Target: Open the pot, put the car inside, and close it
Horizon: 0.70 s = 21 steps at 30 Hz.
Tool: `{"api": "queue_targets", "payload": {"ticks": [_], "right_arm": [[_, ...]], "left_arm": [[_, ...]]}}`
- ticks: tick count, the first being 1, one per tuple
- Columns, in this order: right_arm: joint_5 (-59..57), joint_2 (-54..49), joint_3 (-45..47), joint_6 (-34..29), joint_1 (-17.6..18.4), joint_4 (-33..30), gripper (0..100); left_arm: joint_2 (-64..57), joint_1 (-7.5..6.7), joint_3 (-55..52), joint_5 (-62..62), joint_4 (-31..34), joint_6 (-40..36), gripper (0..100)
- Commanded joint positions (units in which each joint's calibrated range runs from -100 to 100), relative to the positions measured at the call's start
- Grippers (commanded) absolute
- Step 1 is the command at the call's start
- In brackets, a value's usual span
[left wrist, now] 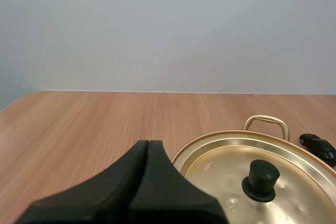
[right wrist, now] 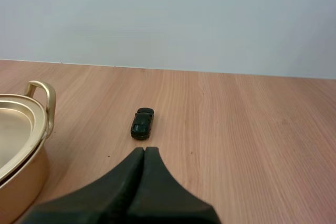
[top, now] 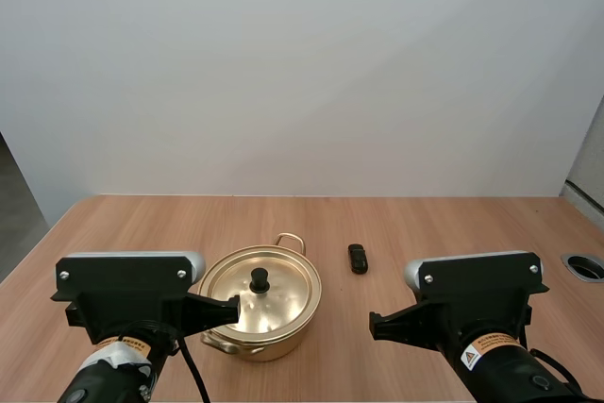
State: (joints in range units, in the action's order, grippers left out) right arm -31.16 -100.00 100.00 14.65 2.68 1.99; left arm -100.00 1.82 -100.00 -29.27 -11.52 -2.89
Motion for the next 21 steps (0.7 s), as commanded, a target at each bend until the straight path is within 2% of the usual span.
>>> {"api": "queue_targets", "payload": {"ticks": [1,21], "right_arm": [[0.1,0.0,0.0,0.0,0.0,0.0,0],[0.1,0.0,0.0,0.0,0.0,0.0,0]], "left_arm": [[0.0,0.01,0.0,0.0,0.0,0.0,0],[0.0,0.01,0.0,0.0,-0.7,0.0,0]]}}
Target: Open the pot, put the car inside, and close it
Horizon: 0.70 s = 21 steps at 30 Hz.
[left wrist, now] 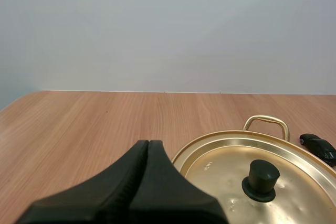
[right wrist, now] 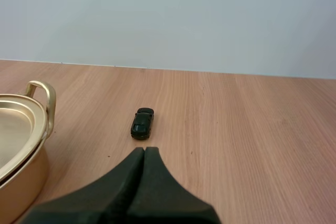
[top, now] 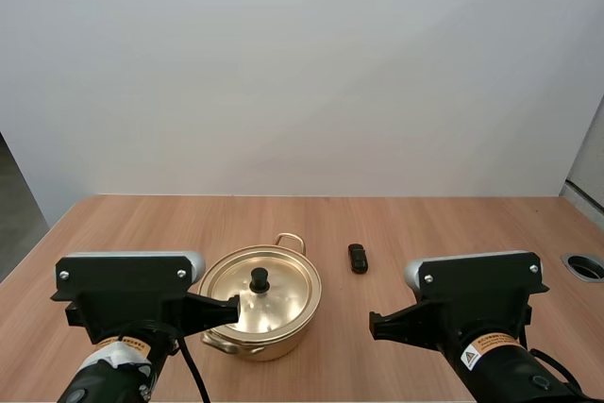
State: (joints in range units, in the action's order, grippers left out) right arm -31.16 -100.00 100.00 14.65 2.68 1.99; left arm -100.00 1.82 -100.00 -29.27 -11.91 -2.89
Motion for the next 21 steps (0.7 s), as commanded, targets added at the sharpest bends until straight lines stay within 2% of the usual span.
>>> {"api": "queue_targets", "payload": {"ticks": [1,5,8,10,13,15,18,21], "right_arm": [[0.1,0.0,0.0,0.0,0.0,0.0,0],[0.1,0.0,0.0,0.0,0.0,-1.0,0],[0.1,0.0,0.0,0.0,0.0,-6.3,0],[0.5,0.0,-1.8,0.0,0.0,-12.0,0],[1.5,0.0,-7.4,0.0,-0.1,-18.1,0],[1.5,0.0,-12.0,0.0,-0.4,-18.4,0],[1.3,0.0,-17.6,0.0,-1.5,-18.4,0],[-4.1,0.0,-20.8,0.0,-2.2,-17.7,0]], "left_arm": [[0.0,0.01,0.0,0.0,-0.4,0.0,0],[0.0,0.01,0.0,-0.1,0.5,0.4,0],[0.0,0.01,3.3,0.0,4.1,6.8,0],[0.0,0.01,8.5,1.9,5.3,11.5,0],[0.0,0.09,17.3,1.1,6.6,12.3,0],[0.0,0.39,22.7,-3.5,6.5,12.3,0],[0.0,1.80,29.4,-12.7,5.3,12.3,0],[0.0,2.34,32.6,-17.9,4.8,11.1,0]]}}
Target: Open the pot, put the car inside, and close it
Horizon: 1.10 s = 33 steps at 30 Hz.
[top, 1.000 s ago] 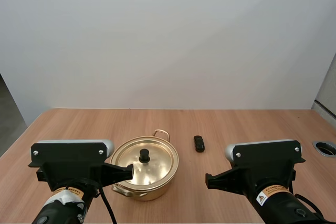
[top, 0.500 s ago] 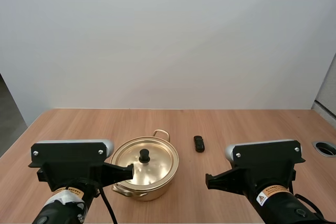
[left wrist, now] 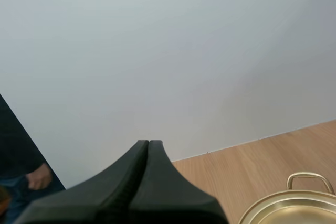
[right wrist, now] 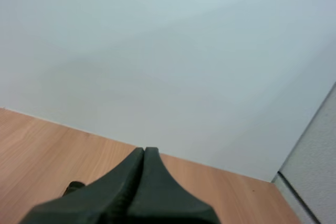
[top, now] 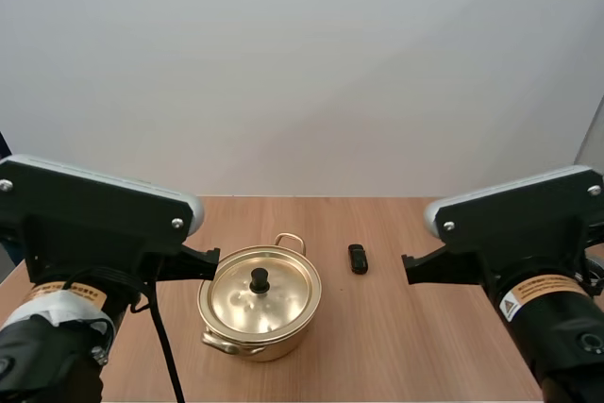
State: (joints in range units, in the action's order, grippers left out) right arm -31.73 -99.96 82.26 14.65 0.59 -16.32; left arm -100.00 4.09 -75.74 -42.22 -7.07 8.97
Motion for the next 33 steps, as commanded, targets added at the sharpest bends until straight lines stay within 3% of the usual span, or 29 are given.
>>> {"api": "queue_targets", "payload": {"ticks": [1,7,16,21,33], "right_arm": [[-5.8,0.0,-3.8,0.0,-0.1,0.6,0],[-13.9,0.0,-6.6,1.4,-0.1,-1.0,0],[-12.1,14.9,-6.9,12.8,-0.1,3.7,0],[-15.1,18.3,-6.9,13.0,-0.1,4.1,0],[-15.7,18.3,-6.9,14.0,-0.1,5.3,0]], "left_arm": [[0.0,0.07,8.7,-5.0,-0.1,-0.8,0],[0.2,0.07,9.2,-0.4,-1.5,0.1,0],[26.1,0.07,12.3,-25.6,-11.8,9.3,0],[39.7,0.07,20.3,-38.0,-16.6,15.3,0],[53.0,0.07,27.9,-44.0,-20.2,13.9,2]]}}
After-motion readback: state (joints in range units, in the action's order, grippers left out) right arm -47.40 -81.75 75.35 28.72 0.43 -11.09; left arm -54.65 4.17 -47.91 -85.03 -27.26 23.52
